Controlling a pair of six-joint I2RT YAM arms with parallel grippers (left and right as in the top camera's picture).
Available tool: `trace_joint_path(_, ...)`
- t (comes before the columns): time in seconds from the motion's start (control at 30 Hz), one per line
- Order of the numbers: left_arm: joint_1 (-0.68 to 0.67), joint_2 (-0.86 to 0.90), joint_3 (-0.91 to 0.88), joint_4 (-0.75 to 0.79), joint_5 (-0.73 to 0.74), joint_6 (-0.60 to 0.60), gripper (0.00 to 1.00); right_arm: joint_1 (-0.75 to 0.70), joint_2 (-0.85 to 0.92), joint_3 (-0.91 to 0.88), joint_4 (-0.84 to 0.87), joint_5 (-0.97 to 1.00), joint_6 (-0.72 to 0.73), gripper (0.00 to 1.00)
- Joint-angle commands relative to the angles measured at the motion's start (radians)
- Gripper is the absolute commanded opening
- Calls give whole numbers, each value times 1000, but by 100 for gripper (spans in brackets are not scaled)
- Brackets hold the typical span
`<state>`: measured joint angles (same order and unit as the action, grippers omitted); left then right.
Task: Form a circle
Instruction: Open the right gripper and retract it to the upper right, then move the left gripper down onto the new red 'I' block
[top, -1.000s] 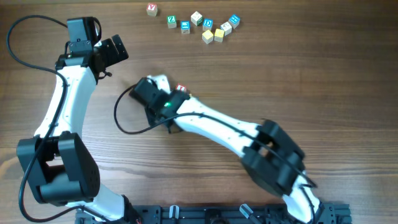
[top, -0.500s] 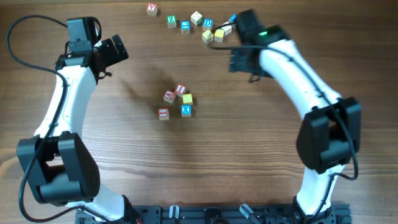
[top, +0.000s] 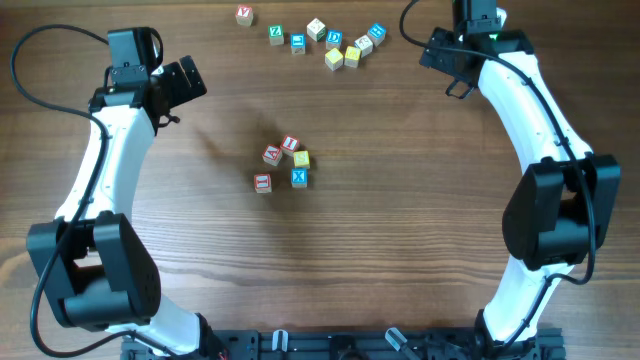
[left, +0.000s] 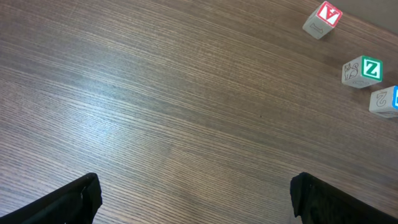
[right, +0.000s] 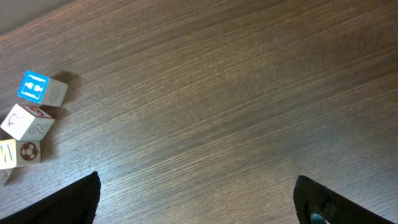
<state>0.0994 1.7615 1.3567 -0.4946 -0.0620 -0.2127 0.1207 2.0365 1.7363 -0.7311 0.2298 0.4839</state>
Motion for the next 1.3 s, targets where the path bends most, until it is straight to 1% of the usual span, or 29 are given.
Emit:
trace_joint_path(0.0,1,-9,5,0,1,-9,100,3,-5,2,6,13,-13,100)
trace_joint_path(0.33,1,-9,5,0,2,-9,100,3,-5,3,6,13,-13,100)
trace_joint_path(0.4,1,-9,5,3,34,-9,100,3,-5,3,6,13,-13,100)
trace_joint_path(0.47,1,-9,5,-43,105,-9,100,3,-5,3,6,13,-13,100)
trace_joint_path(0.5,1,-9,5,-114,161,-9,100,3,-5,3,6,13,-13,100)
trace_joint_path(0.57,1,-9,5,-215,210,-9,100,3,-5,3,6,13,-13,100)
trace_joint_path(0.63,1,-9,5,-332,280,-9,86,3,-5,3,6,13,-13,100)
trace_joint_path(0.7,-1,-9,5,-415,309,-9,65,3,-5,3,6,13,-13,99)
trace_joint_path(0.73,-4,-9,5,-478,307,-8,53,3,-5,3,6,13,-13,100)
trace_joint_path(0.77,-4,-9,5,-511,304,-4,29,3,-5,3,6,13,-13,100)
trace_joint_path(0.8,-4,-9,4,-581,296,-3,4,3,-5,3,6,13,-13,100)
trace_joint_path(0.9,-13,-9,-10,-615,297,-4,4,3,-5,3,6,13,-13,100)
trace_joint_path(0.93,-29,-9,-26,-613,297,9,6,3,-5,3,6,13,-13,100)
trace_joint_path(0.97,-47,-9,-48,-598,296,26,12,3,-5,3,6,13,-13,100)
trace_joint_path(1.0,-63,-9,-68,-583,293,26,23,3,-5,3,6,13,-13,100)
trace_joint_path(1.1,-117,-9,-142,-506,293,46,32,3,-5,3,6,13,-13,100)
trace_joint_path(1.17,-163,-9,-189,-458,293,52,41,3,-5,3,6,13,-13,100)
trace_joint_path(1.27,-235,-9,-228,-407,289,51,41,3,-5,3,6,13,-13,100)
